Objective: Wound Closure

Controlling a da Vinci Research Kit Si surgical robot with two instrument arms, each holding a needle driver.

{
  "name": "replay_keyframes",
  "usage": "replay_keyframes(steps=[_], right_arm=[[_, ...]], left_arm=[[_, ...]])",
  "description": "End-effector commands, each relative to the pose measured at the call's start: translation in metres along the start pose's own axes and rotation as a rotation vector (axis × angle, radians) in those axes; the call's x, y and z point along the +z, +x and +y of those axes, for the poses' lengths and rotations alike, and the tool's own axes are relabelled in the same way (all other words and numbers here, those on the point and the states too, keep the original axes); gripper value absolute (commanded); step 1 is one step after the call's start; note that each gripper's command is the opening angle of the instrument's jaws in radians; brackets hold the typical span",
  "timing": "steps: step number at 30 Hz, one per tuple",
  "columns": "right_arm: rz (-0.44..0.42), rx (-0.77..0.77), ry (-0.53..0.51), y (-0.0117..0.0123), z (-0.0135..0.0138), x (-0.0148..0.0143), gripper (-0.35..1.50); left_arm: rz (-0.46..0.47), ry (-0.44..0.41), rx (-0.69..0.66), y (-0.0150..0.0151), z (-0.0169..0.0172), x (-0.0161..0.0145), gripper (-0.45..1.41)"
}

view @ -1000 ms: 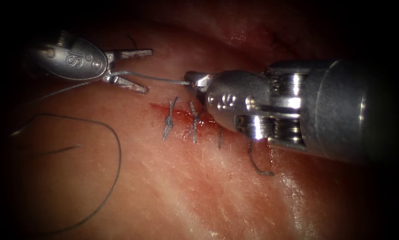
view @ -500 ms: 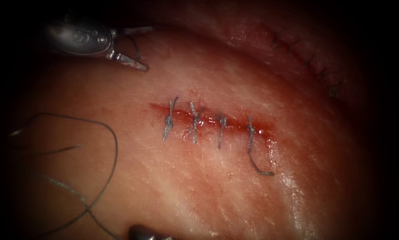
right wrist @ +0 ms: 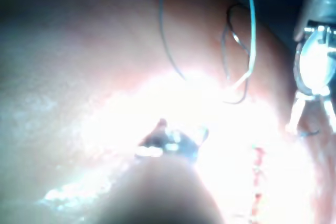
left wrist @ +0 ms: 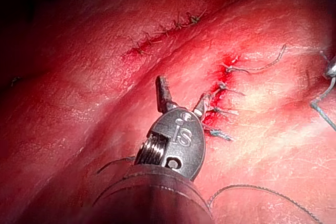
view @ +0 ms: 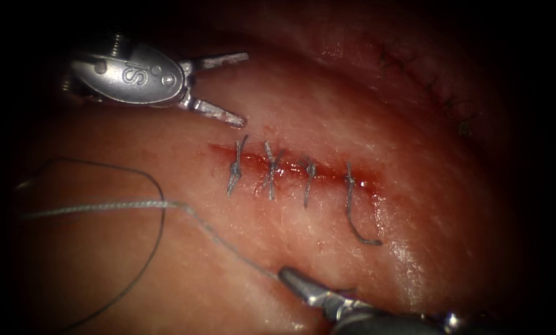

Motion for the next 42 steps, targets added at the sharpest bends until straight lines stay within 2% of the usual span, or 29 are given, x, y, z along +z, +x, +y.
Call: replay_keyframes(steps=[1, 8, 11, 13, 16, 18, 21, 25, 36, 39, 40, 41, 42], right_arm=[[0.036, 0.075, 0.057, -0.0031, -0.0007, -0.0005, 1.48], [0.114, 0.151, 0.234, -0.0085, -0.0039, -0.0014, 1.48], [0.128, 0.196, 0.335, -0.0106, -0.0058, -0.0019, 1.48], [0.104, 0.201, 0.387, -0.0120, -0.0068, -0.0022, 1.48], [0.096, 0.196, 0.384, -0.0125, -0.0070, -0.0023, 1.48], [0.096, 0.200, 0.386, -0.0124, -0.0069, -0.0024, 1.48], [0.094, 0.209, 0.386, -0.0121, -0.0067, -0.0026, 1.48], [0.088, 0.252, 0.393, -0.0121, -0.0061, -0.0026, 1.48], [0.088, 0.289, 0.393, -0.0129, -0.0044, -0.0037, 1.48], [0.088, 0.294, 0.390, -0.0133, -0.0040, -0.0040, 1.48], [0.088, 0.299, 0.390, -0.0134, -0.0040, -0.0041, 1.48], [0.088, 0.299, 0.391, -0.0135, -0.0040, -0.0041, 1.48], [0.091, 0.299, 0.391, -0.0135, -0.0040, -0.0041, 1.48]], left_arm=[[0.023, -0.018, -0.026, -0.0002, 0.0007, 0.0011, 0.39], [0.115, -0.075, -0.027, 0.0031, 0.0039, 0.0055, 0.39], [0.140, -0.096, -0.025, 0.0040, 0.0053, 0.0074, 0.39], [0.148, -0.120, -0.007, 0.0041, 0.0070, 0.0089, 0.39], [0.131, -0.165, 0.009, 0.0034, 0.0091, 0.0100, 0.37], [0.082, -0.185, 0.031, 0.0026, 0.0104, 0.0104, 0.36], [0.024, -0.221, 0.051, 0.0017, 0.0119, 0.0106, 0.39], [-0.006, -0.245, 0.057, 0.0012, 0.0128, 0.0107, 0.39], [-0.049, -0.232, 0.067, -0.0003, 0.0155, 0.0136, 0.27], [-0.058, -0.230, 0.073, -0.0010, 0.0156, 0.0139, 0.14], [-0.064, -0.224, 0.069, -0.0013, 0.0154, 0.0139, -0.01], [-0.067, -0.220, 0.064, -0.0014, 0.0153, 0.0138, -0.28], [-0.068, -0.219, 0.065, -0.0016, 0.0151, 0.0137, -0.45]])
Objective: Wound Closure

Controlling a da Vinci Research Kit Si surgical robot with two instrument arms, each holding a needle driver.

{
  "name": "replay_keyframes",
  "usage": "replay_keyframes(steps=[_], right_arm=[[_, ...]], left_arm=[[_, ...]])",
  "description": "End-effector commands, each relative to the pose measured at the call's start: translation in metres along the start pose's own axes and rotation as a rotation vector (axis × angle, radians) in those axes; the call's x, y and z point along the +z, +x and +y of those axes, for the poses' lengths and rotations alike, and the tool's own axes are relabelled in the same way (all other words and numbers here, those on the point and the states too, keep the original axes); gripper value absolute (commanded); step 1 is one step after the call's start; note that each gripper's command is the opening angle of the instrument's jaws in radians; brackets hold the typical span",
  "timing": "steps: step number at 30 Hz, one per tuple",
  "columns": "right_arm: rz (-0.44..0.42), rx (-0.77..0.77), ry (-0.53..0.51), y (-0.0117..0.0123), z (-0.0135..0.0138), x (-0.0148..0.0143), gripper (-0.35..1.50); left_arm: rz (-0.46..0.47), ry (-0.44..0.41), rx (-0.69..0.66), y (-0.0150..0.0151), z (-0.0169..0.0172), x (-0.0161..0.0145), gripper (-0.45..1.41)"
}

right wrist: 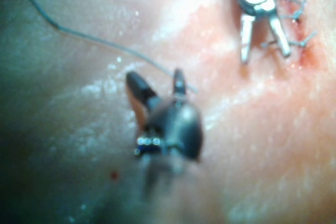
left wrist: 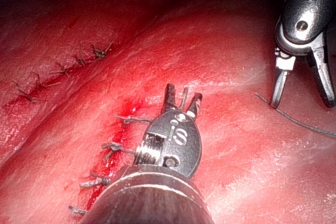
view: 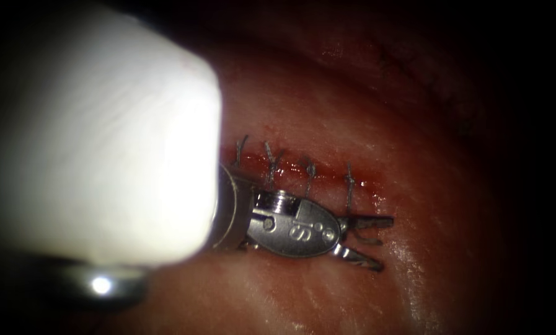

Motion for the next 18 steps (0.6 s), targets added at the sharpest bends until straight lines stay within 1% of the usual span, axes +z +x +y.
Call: replay_keyframes(steps=[1, 4, 5, 10, 12, 13, 14, 15, 18], right_arm=[[0.003, 0.002, 0.004, -0.0005, -0.0002, 0.0010, 1.48], [0.018, 0.005, 0.006, -0.0006, -0.0002, 0.0010, 1.48], [0.038, 0.020, 0.027, -0.0006, -0.0001, 0.0007, 1.48], [0.120, 0.087, 0.034, 0.0001, 0.0022, -0.0007, 1.48], [0.187, 0.104, -0.027, 0.0008, 0.0044, -0.0015, 1.48], [0.202, 0.111, -0.059, 0.0011, 0.0054, -0.0017, 1.48], [0.206, 0.116, -0.081, 0.0012, 0.0060, -0.0018, 1.48], [0.209, 0.119, -0.120, 0.0012, 0.0071, -0.0018, 1.48], [0.195, 0.089, -0.174, 0.0009, 0.0091, -0.0014, 1.48]], left_arm=[[0.003, -0.003, -0.002, -0.0006, 0.0004, 0.0005, -0.45], [-0.002, -0.002, -0.001, -0.0009, 0.0002, -0.0003, -0.45], [0.006, 0.015, -0.005, -0.0007, -0.0001, -0.0009, -0.45], [0.060, 0.051, -0.030, 0.0007, -0.0020, -0.0029, -0.45], [0.076, 0.060, -0.041, 0.0013, -0.0029, -0.0034, -0.45], [0.084, 0.064, -0.048, 0.0017, -0.0035, -0.0037, -0.45], [0.089, 0.068, -0.052, 0.0019, -0.0039, -0.0038, -0.45], [0.094, 0.071, -0.056, 0.0021, -0.0043, -0.0039, -0.45], [0.103, 0.083, -0.064, 0.0022, -0.0052, -0.0040, -0.45]])
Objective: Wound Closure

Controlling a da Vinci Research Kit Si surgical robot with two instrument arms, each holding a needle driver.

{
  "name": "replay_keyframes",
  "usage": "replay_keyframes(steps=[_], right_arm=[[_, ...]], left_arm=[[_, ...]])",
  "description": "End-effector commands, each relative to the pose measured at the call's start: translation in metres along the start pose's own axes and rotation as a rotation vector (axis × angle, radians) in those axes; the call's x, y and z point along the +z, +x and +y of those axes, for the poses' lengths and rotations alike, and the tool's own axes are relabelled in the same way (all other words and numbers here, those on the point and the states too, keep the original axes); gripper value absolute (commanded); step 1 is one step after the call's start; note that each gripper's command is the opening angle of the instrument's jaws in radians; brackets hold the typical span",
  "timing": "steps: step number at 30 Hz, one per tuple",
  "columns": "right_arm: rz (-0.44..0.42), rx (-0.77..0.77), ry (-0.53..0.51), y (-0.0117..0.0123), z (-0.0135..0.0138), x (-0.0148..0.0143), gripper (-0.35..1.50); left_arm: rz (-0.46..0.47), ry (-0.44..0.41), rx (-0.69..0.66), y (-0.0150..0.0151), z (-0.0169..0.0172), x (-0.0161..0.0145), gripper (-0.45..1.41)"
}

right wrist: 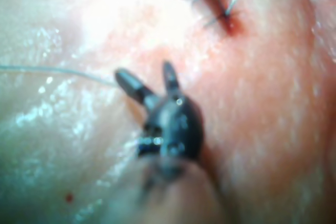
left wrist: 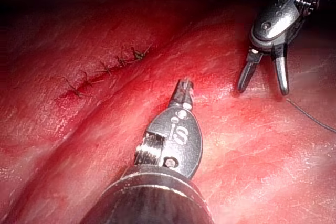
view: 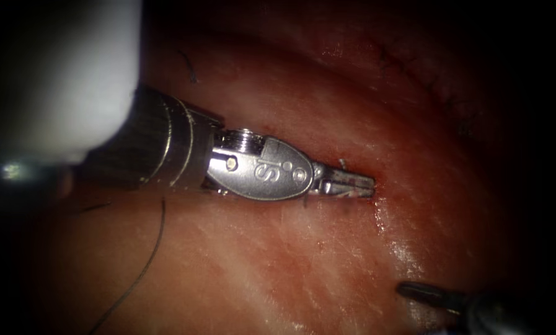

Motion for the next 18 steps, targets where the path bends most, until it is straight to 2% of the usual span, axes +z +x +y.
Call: replay_keyframes(steps=[1, 4, 7, 8, 12, 18], right_arm=[[-0.001, -0.029, -0.017, -0.0008, 0.0010, 0.0015, 1.48], [-0.002, -0.087, -0.111, -0.0019, 0.0029, 0.0029, 1.48], [0.014, -0.111, -0.180, -0.0016, 0.0042, 0.0038, 1.43], [0.064, -0.116, -0.213, -0.0009, 0.0046, 0.0044, 1.43], [0.154, -0.141, -0.271, 0.0009, 0.0051, 0.0056, 1.41], [0.191, -0.179, -0.354, 0.0043, 0.0063, 0.0062, 1.41]], left_arm=[[0.006, -0.001, -0.013, -0.0007, 0.0000, 0.0006, -0.45], [0.030, 0.016, -0.036, -0.0017, -0.0018, 0.0003, -0.45], [0.039, 0.023, -0.061, -0.0028, -0.0031, 0.0003, -0.45], [0.039, 0.024, -0.066, -0.0032, -0.0034, 0.0004, -0.45], [0.042, 0.022, -0.081, -0.0038, -0.0039, 0.0006, -0.45], [0.049, 0.013, -0.087, -0.0040, -0.0042, 0.0006, -0.45]])
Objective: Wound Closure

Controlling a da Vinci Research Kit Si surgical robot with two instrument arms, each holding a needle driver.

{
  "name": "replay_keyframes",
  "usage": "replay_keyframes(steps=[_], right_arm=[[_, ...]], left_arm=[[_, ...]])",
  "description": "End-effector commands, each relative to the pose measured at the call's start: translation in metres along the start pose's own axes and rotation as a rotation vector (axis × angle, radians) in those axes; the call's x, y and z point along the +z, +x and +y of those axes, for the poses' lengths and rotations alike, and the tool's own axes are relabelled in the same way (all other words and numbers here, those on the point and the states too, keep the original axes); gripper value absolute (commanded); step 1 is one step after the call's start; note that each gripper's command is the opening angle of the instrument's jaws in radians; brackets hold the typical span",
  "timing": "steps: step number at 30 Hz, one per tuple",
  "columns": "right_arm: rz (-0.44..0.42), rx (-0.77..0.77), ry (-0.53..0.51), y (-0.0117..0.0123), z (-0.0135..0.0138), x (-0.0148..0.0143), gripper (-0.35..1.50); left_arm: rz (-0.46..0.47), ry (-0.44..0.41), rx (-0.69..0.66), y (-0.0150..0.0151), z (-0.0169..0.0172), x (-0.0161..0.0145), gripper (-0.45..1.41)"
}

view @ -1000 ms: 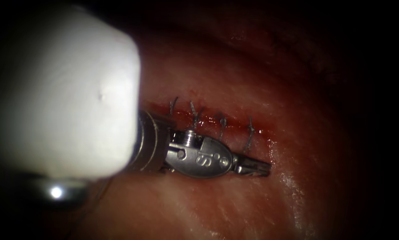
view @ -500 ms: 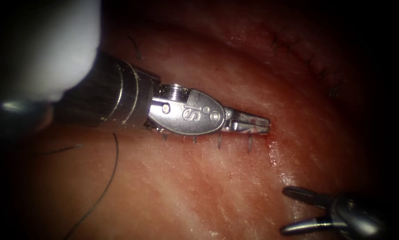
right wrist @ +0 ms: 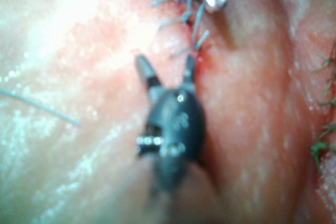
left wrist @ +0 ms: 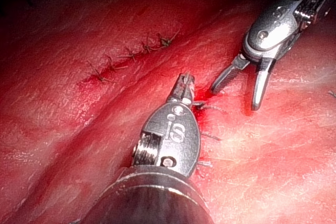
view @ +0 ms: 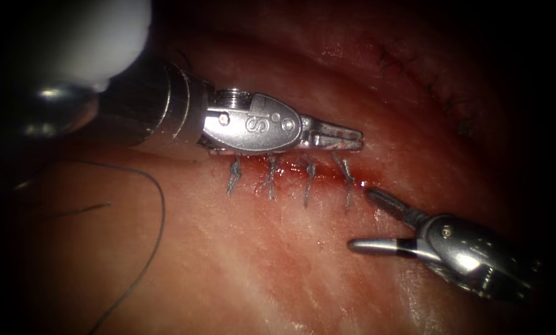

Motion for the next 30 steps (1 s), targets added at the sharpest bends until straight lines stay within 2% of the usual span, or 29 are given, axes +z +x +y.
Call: replay_keyframes(steps=[1, 3, 7, 16, 30], right_arm=[[0.012, -0.013, -0.005, 0.0004, 0.0001, 0.0009, 1.41], [0.017, -0.024, -0.030, 0.0016, 0.0008, 0.0011, 1.41], [0.009, -0.032, -0.055, 0.0021, 0.0010, 0.0019, 1.46], [0.021, -0.044, -0.035, 0.0004, 0.0005, 0.0050, 1.48], [0.021, -0.045, -0.020, 0.0002, 0.0000, 0.0068, 1.48]], left_arm=[[0.000, -0.002, -0.001, -0.0006, 0.0004, 0.0006, -0.45], [0.001, -0.003, -0.001, -0.0005, 0.0003, 0.0005, -0.45], [0.007, -0.002, -0.003, -0.0003, 0.0003, 0.0005, -0.45], [0.025, -0.006, -0.009, 0.0010, 0.0012, 0.0012, -0.45], [0.049, -0.021, -0.011, 0.0015, 0.0013, 0.0020, -0.45]])
